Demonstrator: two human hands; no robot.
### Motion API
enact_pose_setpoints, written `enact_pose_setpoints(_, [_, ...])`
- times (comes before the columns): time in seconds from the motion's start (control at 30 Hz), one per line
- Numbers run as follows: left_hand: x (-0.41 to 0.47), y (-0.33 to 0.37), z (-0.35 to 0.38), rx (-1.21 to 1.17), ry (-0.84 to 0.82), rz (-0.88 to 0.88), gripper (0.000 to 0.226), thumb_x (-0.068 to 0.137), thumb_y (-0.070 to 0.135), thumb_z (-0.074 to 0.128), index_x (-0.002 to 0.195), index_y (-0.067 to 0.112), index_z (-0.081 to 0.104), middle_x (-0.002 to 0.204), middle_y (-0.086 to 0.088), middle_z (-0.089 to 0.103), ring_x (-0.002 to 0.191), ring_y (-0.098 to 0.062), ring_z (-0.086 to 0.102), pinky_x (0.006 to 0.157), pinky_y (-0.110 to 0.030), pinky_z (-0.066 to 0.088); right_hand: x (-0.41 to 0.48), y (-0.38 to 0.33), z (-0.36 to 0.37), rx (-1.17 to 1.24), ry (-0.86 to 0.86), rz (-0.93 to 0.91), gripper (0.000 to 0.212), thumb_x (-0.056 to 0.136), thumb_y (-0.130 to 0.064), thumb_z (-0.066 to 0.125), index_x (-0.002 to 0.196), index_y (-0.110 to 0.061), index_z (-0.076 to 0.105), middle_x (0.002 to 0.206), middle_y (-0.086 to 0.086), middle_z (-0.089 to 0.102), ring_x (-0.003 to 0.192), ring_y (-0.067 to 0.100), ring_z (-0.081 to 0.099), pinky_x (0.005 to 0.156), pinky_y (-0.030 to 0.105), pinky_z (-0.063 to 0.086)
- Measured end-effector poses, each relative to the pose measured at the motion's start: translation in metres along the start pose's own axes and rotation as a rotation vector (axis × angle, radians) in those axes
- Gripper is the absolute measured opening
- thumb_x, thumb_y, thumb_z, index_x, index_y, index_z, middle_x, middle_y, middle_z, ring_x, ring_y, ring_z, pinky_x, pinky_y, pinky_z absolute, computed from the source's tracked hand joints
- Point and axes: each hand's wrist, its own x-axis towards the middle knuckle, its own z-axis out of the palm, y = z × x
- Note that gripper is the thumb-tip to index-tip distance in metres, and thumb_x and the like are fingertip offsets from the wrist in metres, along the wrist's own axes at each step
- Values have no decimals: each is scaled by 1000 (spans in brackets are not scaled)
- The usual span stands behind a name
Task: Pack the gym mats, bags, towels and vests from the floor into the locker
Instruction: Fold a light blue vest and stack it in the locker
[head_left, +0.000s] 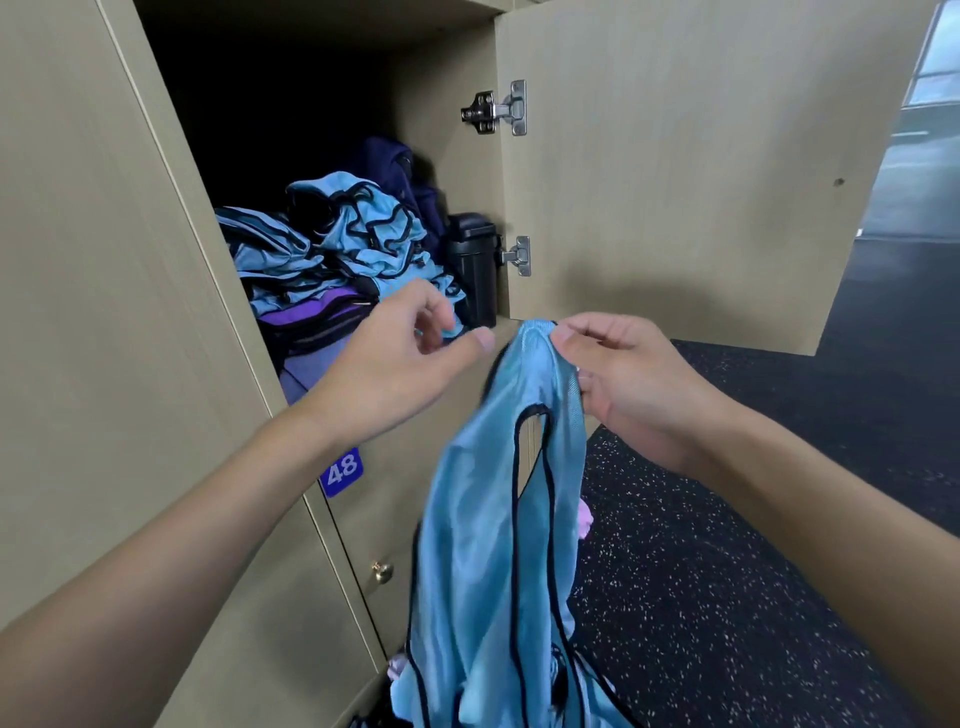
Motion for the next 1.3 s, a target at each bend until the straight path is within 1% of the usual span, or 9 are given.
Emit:
enact_pose_setpoints(0.13, [-8, 9, 16, 11, -180, 0, 31, 81, 39, 79, 84, 11, 66, 80, -6, 71, 69, -18, 64, 65, -30, 50, 3, 1, 0, -12, 46, -16, 28, 102, -13, 53, 104, 13, 62, 114, 47, 52, 85, 36, 54, 92, 67, 45])
enact_pose_setpoints(0.27, [-9, 7, 22, -18, -147, 18, 17, 86, 20, 77, 78, 10, 66, 66, 0, 69, 55, -7, 59, 55, -16, 47, 9, 7, -3, -20, 72, -17, 31, 97, -23, 57, 100, 8, 63, 103, 46, 55, 78, 47, 49, 88, 68, 47])
enact_pose_setpoints(0.4, [-6, 8, 19, -90, -129, 0, 10, 89, 4, 70, 84, 11, 63, 58, 3, 65, 53, -14, 60, 62, -28, 55, 16, 13, -9, -9, 93, -23, 8, 96, -14, 61, 104, -12, 60, 100, 20, 57, 85, 29, 51, 77, 46, 39])
enact_pose_setpoints(0.5, [-4, 9, 14, -103, -151, 3, 16, 89, 1, 65, 93, 14, 57, 58, 3, 66, 51, -19, 59, 64, -35, 56, 17, 13, -12, -119, 55, -78, 28, 93, 2, 61, 109, -19, 55, 106, 17, 63, 87, 23, 57, 79, 40, 46])
enact_pose_setpoints(0.67, [-6, 17, 10, -49, -275, 42, 20, 91, -2, 62, 87, 12, 75, 61, 5, 66, 51, -16, 60, 60, -23, 52, 18, 16, -10, -370, 150, -236, 21, 93, 5, 58, 91, -15, 64, 74, 0, 57, 58, 0, 46, 57, 12, 38])
enact_pose_setpoints(0.77, [-8, 21, 7, -120, -340, -6, 15, 94, 1, 62, 97, 7, 76, 68, 5, 72, 56, -12, 67, 60, -14, 50, 23, 18, -13, -331, 216, -238, 25, 94, 8, 56, 87, -15, 64, 76, -5, 59, 57, -5, 49, 59, 8, 39])
enact_pose_setpoints(0.9, [-10, 22, 6, -269, -414, -25, 36, 92, -19, 50, 103, 7, 72, 80, -4, 75, 70, -11, 73, 69, -13, 53, 24, 21, -12, -342, 189, -209, 28, 93, 10, 55, 86, -16, 63, 78, -4, 63, 63, -4, 56, 63, 11, 44])
enact_pose_setpoints(1.13, [-4, 11, 13, -210, -169, 60, 9, 85, -5, 72, 88, 3, 74, 70, -6, 74, 64, -14, 70, 74, -27, 60, 12, 20, -2, -379, 249, -299, 8, 97, -13, 58, 100, -19, 62, 107, -3, 60, 96, 2, 55, 83, 9, 40])
enact_pose_setpoints(1.3, [1, 11, 11, -119, -22, 141, 5, 85, 4, 76, 81, 5, 75, 71, -11, 71, 60, -9, 61, 63, -29, 55, 2, 23, 6, -313, 135, -341, 21, 88, -15, 72, 104, -12, 58, 92, -2, 62, 78, -2, 54, 72, 8, 38])
